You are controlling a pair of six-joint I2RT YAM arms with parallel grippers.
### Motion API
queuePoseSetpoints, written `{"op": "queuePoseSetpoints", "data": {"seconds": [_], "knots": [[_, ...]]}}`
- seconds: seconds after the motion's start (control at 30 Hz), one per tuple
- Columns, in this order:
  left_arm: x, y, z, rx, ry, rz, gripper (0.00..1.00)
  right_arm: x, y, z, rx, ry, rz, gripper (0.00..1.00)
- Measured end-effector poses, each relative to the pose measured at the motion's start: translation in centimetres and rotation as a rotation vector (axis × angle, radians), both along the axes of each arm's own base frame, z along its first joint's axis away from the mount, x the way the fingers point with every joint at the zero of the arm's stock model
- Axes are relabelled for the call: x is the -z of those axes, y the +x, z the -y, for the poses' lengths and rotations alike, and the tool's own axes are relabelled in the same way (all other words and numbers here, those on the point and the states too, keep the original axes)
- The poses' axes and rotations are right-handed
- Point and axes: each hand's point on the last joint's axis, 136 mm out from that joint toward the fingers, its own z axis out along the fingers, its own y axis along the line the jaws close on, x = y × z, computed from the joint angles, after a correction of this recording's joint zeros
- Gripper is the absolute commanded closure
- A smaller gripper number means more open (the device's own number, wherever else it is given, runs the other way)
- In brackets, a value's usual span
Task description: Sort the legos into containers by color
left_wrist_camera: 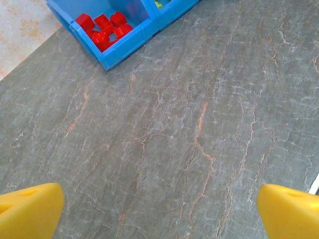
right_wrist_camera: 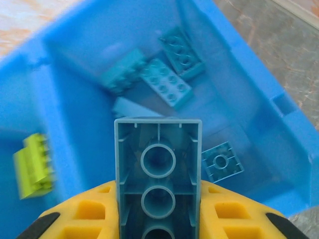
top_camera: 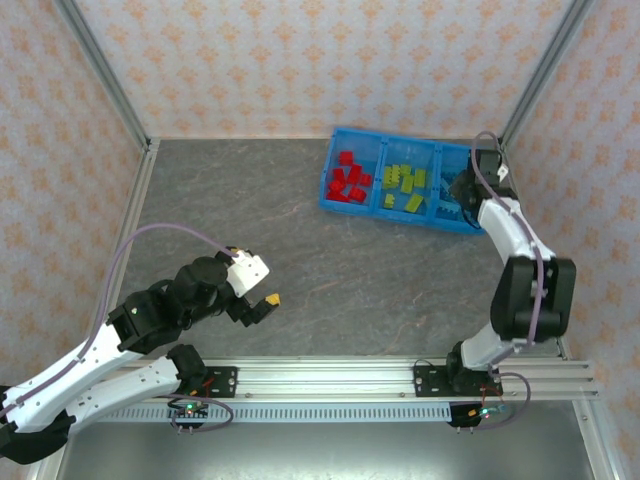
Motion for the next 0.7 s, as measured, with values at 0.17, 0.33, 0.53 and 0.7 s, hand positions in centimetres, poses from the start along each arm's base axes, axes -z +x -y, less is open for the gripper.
{"op": "queuePoseSetpoints", "data": {"seconds": [0.17,0.33,0.53,0.7], "knots": [[0.0,0.0,0.0,-0.002,0.000,0.002,0.00,2.2,1.5,1.0,0.037,-0.022,-0.108,0.50],[0.0,0.1,-0.1,-0.007,0.005,0.002,0.00,0.3,1.5,1.4,0.067,-0.032,-0.088,0.45],[0.1,2.2,-1.9,-0.205,0.021,0.011,0.00,-2.9,-1.9,0.1,0.051,0.017,-0.006,0.38],[-0.6,5.1,-4.9,-0.483,-0.042,0.146,0.00,-5.7,-8.7,-2.9,-0.047,-0.012,0.157,0.26]]}}
